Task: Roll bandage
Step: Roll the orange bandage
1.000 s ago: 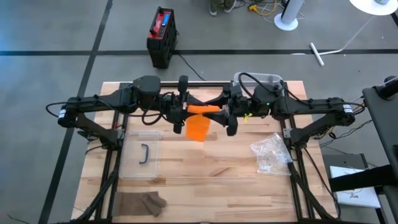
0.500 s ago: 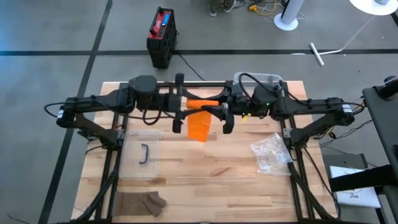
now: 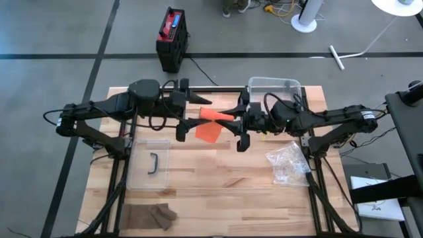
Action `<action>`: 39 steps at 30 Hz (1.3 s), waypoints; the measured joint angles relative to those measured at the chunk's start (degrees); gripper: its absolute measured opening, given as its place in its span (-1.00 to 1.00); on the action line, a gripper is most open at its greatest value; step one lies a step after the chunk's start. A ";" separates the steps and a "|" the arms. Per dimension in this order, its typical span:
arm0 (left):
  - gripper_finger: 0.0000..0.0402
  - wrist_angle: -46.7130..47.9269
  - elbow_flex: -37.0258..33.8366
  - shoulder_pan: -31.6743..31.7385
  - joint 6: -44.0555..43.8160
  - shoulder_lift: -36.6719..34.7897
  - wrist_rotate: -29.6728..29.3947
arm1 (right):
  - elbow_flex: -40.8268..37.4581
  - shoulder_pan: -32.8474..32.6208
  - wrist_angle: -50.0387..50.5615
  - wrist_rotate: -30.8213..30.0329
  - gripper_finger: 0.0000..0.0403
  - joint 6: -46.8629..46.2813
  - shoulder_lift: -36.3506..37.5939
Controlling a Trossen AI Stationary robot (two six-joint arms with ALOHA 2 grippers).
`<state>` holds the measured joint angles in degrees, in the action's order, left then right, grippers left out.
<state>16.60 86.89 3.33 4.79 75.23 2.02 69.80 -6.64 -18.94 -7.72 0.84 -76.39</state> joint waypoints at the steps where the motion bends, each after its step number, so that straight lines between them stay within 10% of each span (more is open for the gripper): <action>1: 0.29 -0.06 -0.03 0.00 -1.10 0.17 0.04 | -0.61 -0.36 -0.42 -0.32 -0.55 0.41 0.18; 24: -0.85 -4.80 -1.14 -0.22 -9.98 3.96 12.85 | -7.48 -4.01 2.48 -3.42 -0.56 8.00 6.85; 39: 0.35 -7.61 -1.77 -0.66 -3.42 5.54 13.66 | -7.52 -3.98 3.74 -5.76 -0.56 8.20 8.03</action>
<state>8.99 85.12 2.68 1.36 80.77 15.68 62.28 -10.62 -15.20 -13.48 9.04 -68.36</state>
